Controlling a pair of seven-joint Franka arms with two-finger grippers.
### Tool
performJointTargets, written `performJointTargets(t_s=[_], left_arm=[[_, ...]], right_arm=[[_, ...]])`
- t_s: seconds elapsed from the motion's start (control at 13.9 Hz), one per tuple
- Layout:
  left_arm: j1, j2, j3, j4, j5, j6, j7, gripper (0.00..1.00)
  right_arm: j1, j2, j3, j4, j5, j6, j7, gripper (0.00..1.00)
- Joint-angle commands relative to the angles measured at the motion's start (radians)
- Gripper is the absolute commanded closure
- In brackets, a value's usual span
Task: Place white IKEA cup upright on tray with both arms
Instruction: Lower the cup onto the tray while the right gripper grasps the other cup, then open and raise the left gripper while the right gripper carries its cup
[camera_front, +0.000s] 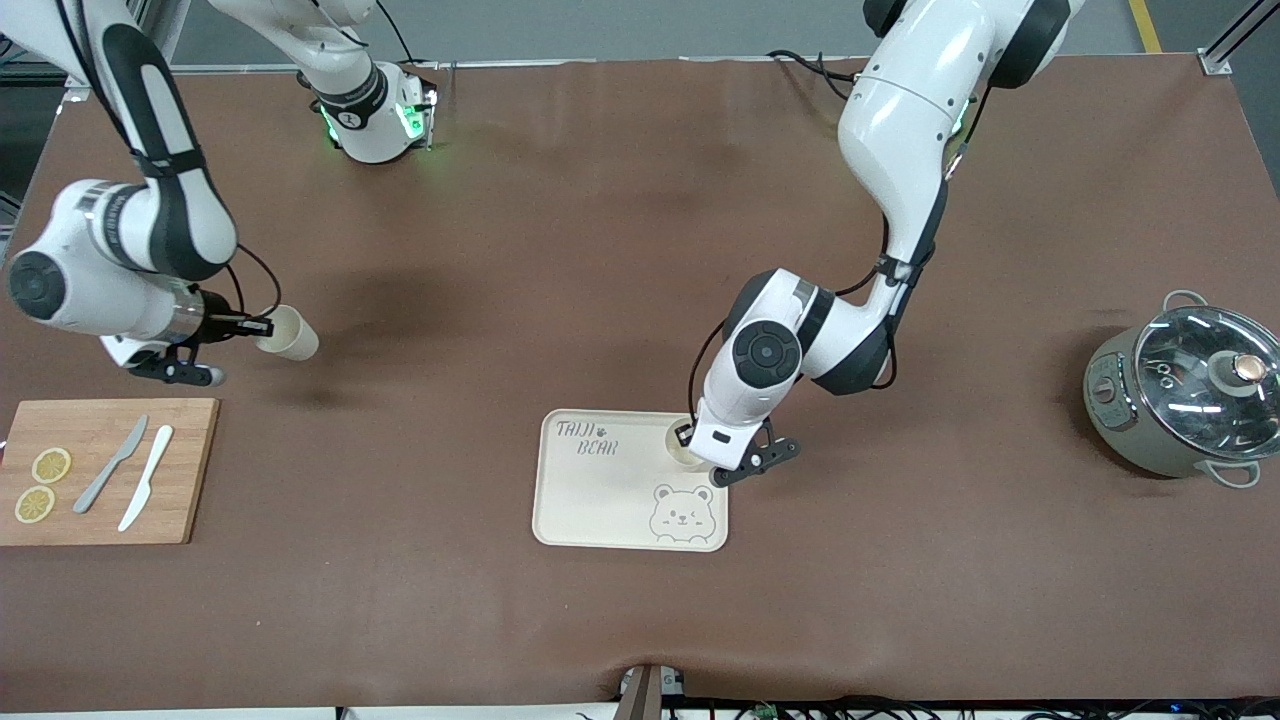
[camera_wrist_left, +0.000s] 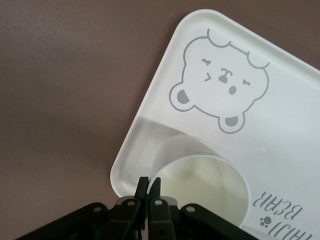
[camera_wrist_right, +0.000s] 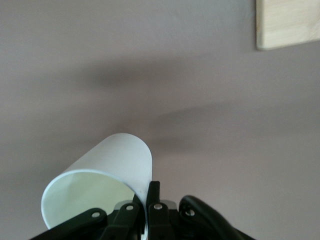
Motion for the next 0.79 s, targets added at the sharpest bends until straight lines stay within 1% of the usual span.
performJointTargets(t_s=[0.0, 0.07, 0.14, 0.22, 0.36, 0.51, 0.58, 0.72], left_arm=[[-0.005, 0.011, 0.010, 0.023, -0.004, 0.002, -0.006, 0.64], [-0.005, 0.007, 0.010, 0.022, -0.004, 0.001, -0.009, 0.22], [-0.008, -0.002, 0.010, 0.020, 0.002, -0.002, -0.005, 0.00], [-0.010, -0.016, 0.014, 0.022, 0.003, -0.010, -0.008, 0.00], [0.001, -0.070, 0.014, 0.022, 0.016, -0.072, -0.002, 0.00], [0.013, -0.133, 0.016, 0.020, 0.054, -0.134, 0.009, 0.00], [0.036, -0.178, 0.013, 0.019, 0.075, -0.168, 0.026, 0.00], [0.087, -0.241, 0.010, 0.019, 0.077, -0.270, 0.144, 0.00]], right_arm=[[0.051, 0.009, 0.006, 0.179, 0.039, -0.163, 0.036, 1.00], [0.071, 0.032, 0.006, 0.220, 0.041, -0.180, 0.085, 1.00], [0.089, 0.056, 0.007, 0.260, 0.041, -0.185, 0.120, 1.00], [0.109, 0.075, 0.007, 0.290, 0.056, -0.188, 0.142, 1.00], [0.146, 0.113, 0.006, 0.356, 0.133, -0.189, 0.203, 1.00], [0.195, 0.170, 0.007, 0.457, 0.148, -0.229, 0.313, 1.00], [0.223, 0.209, 0.006, 0.519, 0.148, -0.246, 0.381, 1.00], [0.266, 0.282, 0.007, 0.622, 0.173, -0.260, 0.491, 1.00]])
